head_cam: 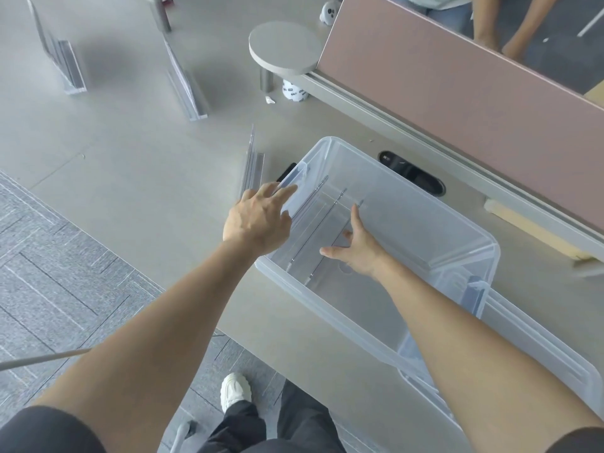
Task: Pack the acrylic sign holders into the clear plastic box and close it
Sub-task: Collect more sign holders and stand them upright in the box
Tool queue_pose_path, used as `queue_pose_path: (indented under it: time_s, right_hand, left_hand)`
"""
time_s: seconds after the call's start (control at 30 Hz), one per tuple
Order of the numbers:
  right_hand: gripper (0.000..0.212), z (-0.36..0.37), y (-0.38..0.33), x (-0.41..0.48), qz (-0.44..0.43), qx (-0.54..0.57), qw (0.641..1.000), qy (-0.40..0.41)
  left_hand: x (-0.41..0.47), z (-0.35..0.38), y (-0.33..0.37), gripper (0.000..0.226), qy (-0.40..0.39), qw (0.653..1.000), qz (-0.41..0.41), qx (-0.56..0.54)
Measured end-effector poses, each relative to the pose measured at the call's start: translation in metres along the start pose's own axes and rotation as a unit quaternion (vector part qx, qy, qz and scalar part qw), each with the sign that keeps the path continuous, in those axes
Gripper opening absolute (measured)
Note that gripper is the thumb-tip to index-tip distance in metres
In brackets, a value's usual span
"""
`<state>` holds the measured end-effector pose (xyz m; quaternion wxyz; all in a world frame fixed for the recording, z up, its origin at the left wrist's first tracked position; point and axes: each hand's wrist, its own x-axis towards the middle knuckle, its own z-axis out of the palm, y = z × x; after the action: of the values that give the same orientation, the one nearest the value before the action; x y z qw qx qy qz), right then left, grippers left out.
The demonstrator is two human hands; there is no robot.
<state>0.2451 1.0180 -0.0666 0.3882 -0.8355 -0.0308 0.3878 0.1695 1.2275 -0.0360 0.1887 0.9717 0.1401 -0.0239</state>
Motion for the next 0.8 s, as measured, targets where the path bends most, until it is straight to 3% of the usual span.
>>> queue_pose_path:
  time_s: [0.1, 0.23, 0.33, 0.43, 0.63, 0.8]
  right_hand:
    - [0.124, -0.008, -0.012, -0.010, 0.009, -0.102, 0.995, 0.009]
    - [0.085, -0.036, -0.038, -0.016, -0.032, -0.227, 0.970, 0.076]
    - [0.050, -0.051, -0.072, -0.009, -0.106, -0.233, 0.957, 0.136]
    - [0.032, -0.050, -0.118, 0.002, -0.199, -0.219, 0.945, 0.139]
    - [0.032, -0.023, -0.193, 0.041, -0.240, -0.261, 0.931, 0.087]
    - [0.048, 0.011, -0.227, 0.097, -0.167, -0.288, 0.941, 0.069]
  left_hand:
    - [0.002, -0.002, -0.002, 0.051, -0.020, 1.000, -0.001, -0.003]
    - [0.007, -0.017, -0.001, 0.044, -0.023, 0.997, 0.012, -0.072]
    - [0.016, -0.039, -0.005, 0.040, 0.016, 0.995, -0.018, -0.093]
    - [0.027, -0.055, -0.020, 0.036, 0.053, 0.989, -0.087, -0.104]
    - [0.069, -0.057, -0.062, 0.037, -0.026, 0.972, -0.203, -0.116]
    - [0.100, -0.039, -0.082, 0.070, -0.165, 0.957, -0.207, -0.123]
